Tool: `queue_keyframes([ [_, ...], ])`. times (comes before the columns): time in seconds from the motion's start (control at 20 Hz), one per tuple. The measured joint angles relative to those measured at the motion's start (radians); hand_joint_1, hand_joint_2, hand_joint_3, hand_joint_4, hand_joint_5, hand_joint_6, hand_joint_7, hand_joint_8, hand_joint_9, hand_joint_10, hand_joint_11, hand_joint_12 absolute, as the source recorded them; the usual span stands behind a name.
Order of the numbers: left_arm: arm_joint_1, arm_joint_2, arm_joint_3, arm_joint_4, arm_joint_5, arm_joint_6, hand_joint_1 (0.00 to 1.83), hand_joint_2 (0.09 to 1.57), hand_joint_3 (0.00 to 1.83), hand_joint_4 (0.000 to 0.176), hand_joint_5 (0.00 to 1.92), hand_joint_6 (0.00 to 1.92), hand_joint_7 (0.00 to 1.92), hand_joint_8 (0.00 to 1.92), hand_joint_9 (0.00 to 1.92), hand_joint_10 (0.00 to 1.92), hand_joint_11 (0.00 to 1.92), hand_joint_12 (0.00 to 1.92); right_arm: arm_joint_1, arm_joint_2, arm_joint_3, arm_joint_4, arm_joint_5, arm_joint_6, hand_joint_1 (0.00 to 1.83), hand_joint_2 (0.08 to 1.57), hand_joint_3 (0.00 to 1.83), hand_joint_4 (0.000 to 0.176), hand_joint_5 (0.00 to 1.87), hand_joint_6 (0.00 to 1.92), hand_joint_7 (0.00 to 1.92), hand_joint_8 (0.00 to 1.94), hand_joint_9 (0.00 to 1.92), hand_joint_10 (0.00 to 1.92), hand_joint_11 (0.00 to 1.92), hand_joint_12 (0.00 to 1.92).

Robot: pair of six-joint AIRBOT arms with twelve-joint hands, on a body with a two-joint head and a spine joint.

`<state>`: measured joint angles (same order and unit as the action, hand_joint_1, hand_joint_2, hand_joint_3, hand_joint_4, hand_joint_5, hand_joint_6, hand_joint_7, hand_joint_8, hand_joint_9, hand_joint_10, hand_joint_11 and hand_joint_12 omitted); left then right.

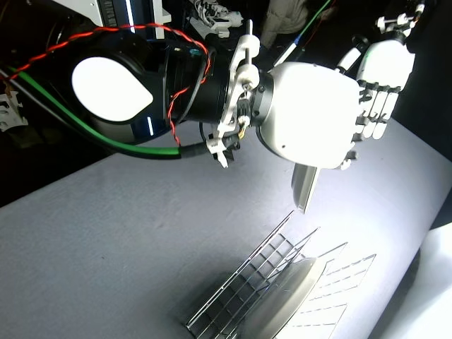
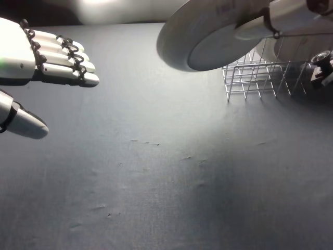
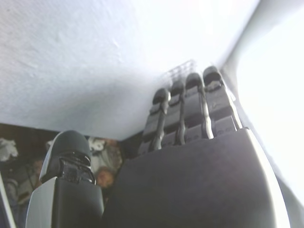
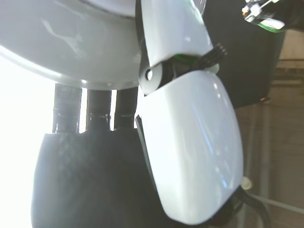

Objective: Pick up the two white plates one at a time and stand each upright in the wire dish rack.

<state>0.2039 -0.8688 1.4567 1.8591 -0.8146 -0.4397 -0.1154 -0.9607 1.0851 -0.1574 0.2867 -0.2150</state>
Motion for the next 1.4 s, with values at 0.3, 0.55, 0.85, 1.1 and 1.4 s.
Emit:
queue_keyframes([
  [0.3, 0.0, 0.0, 0.001, -0.002, 0.007, 0.0, 0.0, 1.2, 0.0, 0.0, 0.0, 0.0, 0.0, 0.0, 0.0, 0.0, 0.0, 0.0, -0.001, 0.015, 0.026, 0.034, -0.015, -0.002, 1.49, 1.08, 0.0, 0.0, 0.99, 0.93, 1.02, 0.8, 1.02, 0.86, 0.84, 1.48],
  [0.55, 0.0, 0.0, 0.001, -0.002, 0.008, 0.001, 0.0, 1.19, 0.0, 0.0, 0.01, 0.0, 0.0, 0.0, 0.0, 0.0, 0.0, 0.0, -0.041, 0.036, 0.069, 0.043, -0.017, -0.003, 1.49, 1.09, 0.0, 0.0, 0.93, 1.0, 1.0, 0.8, 1.03, 0.87, 0.83, 1.5],
  [0.85, 0.001, -0.001, 0.001, -0.002, 0.009, 0.001, 0.0, 1.2, 0.0, 0.0, 0.0, 0.0, 0.0, 0.0, 0.0, 0.0, 0.0, 0.0, -0.094, 0.036, 0.113, 0.046, -0.003, -0.004, 1.49, 1.09, 0.0, 0.0, 0.95, 1.0, 1.02, 0.77, 1.01, 0.89, 0.8, 1.51],
  [1.1, 0.001, -0.001, 0.001, -0.005, 0.01, 0.001, 0.0, 1.19, 0.0, 0.0, 0.0, 0.0, 0.0, 0.0, 0.0, 0.0, 0.0, 0.0, -0.154, 0.036, 0.134, 0.025, 0.03, -0.005, 1.49, 1.09, 0.0, 0.0, 0.99, 0.94, 1.0, 0.82, 1.0, 0.91, 0.81, 1.51],
  [1.4, 0.003, -0.003, -0.007, -0.006, 0.01, 0.001, 0.0, 1.19, 0.0, 0.0, 0.0, 0.0, 0.0, 0.0, 0.0, 0.0, 0.0, 0.0, -0.201, 0.036, 0.144, 0.002, 0.067, -0.007, 1.49, 1.1, 0.0, 0.0, 0.92, 1.03, 0.97, 0.89, 0.94, 0.97, 0.82, 1.52],
])
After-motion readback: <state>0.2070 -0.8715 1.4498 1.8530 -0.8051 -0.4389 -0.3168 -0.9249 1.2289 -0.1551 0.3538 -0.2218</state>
